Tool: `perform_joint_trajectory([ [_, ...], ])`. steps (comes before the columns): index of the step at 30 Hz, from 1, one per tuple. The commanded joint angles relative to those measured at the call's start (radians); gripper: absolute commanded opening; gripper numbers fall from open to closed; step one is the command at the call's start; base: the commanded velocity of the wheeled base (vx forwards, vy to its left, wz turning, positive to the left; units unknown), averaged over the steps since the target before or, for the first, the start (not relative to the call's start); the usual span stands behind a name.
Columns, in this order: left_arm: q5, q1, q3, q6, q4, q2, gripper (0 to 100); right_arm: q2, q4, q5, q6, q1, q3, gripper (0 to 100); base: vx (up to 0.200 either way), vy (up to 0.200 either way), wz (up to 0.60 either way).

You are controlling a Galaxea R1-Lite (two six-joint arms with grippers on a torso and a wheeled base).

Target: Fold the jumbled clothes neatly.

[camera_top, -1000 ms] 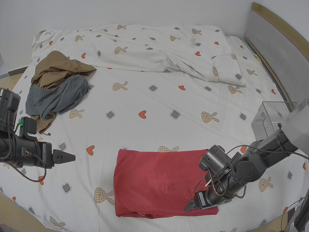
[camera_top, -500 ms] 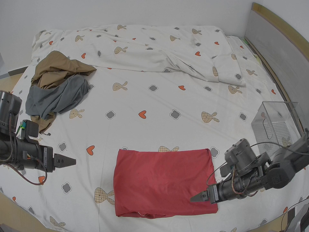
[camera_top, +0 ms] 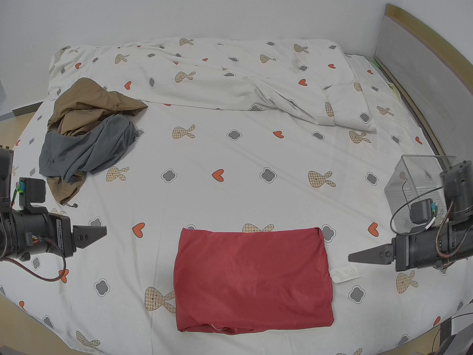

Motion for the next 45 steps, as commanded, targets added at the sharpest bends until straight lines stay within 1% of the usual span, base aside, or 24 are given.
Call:
perform_joint_trajectory([
  [1, 0.099, 0.007, 0.013, 0.019, -0.038, -0.033, 100, -0.105, 0.010, 0.004, -0.006, -0.053, -0.003, 100, 0.000, 0.000, 0.00],
  [4, 0.102, -0.002, 0.042, 0.024, -0.102, -0.040, 100, -0.150, -0.010, -0.012, -0.029, -0.062, 0.052, 100, 0.000, 0.000, 0.00],
  [7, 0.104, -0.016, 0.063, 0.018, -0.156, -0.041, 100, -0.188, -0.057, -0.007, -0.118, -0.067, 0.112, 100, 0.000, 0.000, 0.00],
  [8, 0.102, -0.016, 0.071, 0.012, -0.167, -0.043, 100, -0.202, -0.074, 0.007, -0.125, -0.068, 0.123, 100, 0.000, 0.000, 0.00],
  [10, 0.099, -0.021, 0.082, -0.031, -0.181, -0.035, 100, -0.226, -0.111, 0.079, -0.118, -0.074, 0.152, 100, 0.000, 0.000, 0.00],
  [11, 0.095, -0.022, 0.082, -0.042, -0.181, -0.032, 100, -0.228, -0.114, 0.094, -0.115, -0.076, 0.155, 100, 0.000, 0.000, 0.00],
  [12, 0.035, -0.038, 0.085, -0.120, -0.181, -0.012, 100, -0.225, -0.117, 0.189, -0.074, -0.100, 0.162, 100, 0.000, 0.000, 0.00],
  [13, -0.026, -0.041, 0.088, -0.163, -0.182, 0.003, 100, -0.217, -0.119, 0.240, -0.039, -0.123, 0.162, 100, 0.000, 0.000, 0.00],
  [15, -0.206, -0.039, 0.099, -0.229, -0.181, 0.022, 100, -0.153, -0.123, 0.376, 0.023, -0.171, 0.153, 100, 0.000, 0.000, 0.00],
  [16, -0.316, -0.030, 0.110, -0.237, -0.182, 0.029, 100, -0.091, -0.125, 0.459, 0.035, -0.197, 0.144, 100, 0.000, 0.000, 0.00],
  [17, -0.439, -0.005, 0.125, -0.235, -0.184, 0.042, 100, -0.016, -0.137, 0.541, 0.029, -0.241, 0.130, 100, 0.000, 0.000, 0.00],
  [19, -0.439, -0.005, 0.125, -0.235, -0.184, 0.042, 100, -0.016, -0.137, 0.541, 0.029, -0.241, 0.130, 100, 0.000, 0.000, 0.00],
  [20, -0.663, 0.048, 0.142, -0.211, -0.202, 0.115, 100, 0.202, -0.223, 0.659, -0.092, -0.349, 0.101, 100, 0.000, 0.000, 0.00],
  [21, -0.689, 0.059, 0.145, -0.197, -0.216, 0.149, 100, 0.282, -0.260, 0.682, -0.155, -0.370, 0.095, 100, 0.000, 0.000, 0.00],
  [23, -0.692, 0.090, 0.146, -0.159, -0.242, 0.229, 100, 0.409, -0.336, 0.700, -0.260, -0.386, 0.080, 100, 0.000, 0.000, 0.00],
  [24, -0.695, 0.104, 0.145, -0.142, -0.259, 0.260, 100, 0.450, -0.372, 0.703, -0.266, -0.387, 0.066, 100, 0.000, 0.000, 0.00],
  [25, -0.695, 0.107, 0.145, -0.136, -0.264, 0.269, 100, 0.463, -0.382, 0.703, -0.264, -0.387, 0.061, 100, 0.000, 0.000, 0.00],
  [27, -0.695, 0.122, 0.139, -0.093, -0.300, 0.362, 100, 0.551, -0.439, 0.702, -0.244, -0.386, 0.012, 100, 0.000, 0.000, 0.00],
  [31, -0.711, 0.123, 0.126, -0.053, -0.319, 0.454, 100, 0.640, -0.439, 0.702, -0.240, -0.381, -0.062, 100, 0.000, 0.000, 0.00],
  [33, -0.821, 0.125, 0.120, -0.022, -0.320, 0.517, 100, 0.693, -0.451, 0.699, -0.240, -0.384, -0.091, 100, 0.000, 0.000, 0.00],
  [35, -0.898, 0.136, 0.116, 0.001, -0.320, 0.549, 100, 0.722, -0.459, 0.699, -0.241, -0.386, -0.114, 100, 0.000, 0.000, 0.00],
  [36, -0.919, 0.140, 0.113, 0.018, -0.320, 0.572, 100, 0.737, -0.462, 0.699, -0.241, -0.386, -0.123, 100, 0.000, 0.000, 0.00],
  [40, -0.931, 0.153, 0.088, 0.061, -0.319, 0.648, 100, 0.774, -0.465, 0.699, -0.240, -0.383, -0.144, 100, 0.000, 0.000, 0.00],
  [45, -0.938, 0.163, 0.067, 0.065, -0.316, 0.697, 100, 0.809, -0.465, 0.699, -0.235, -0.386, -0.173, 100, 0.000, 0.000, 0.00],
])
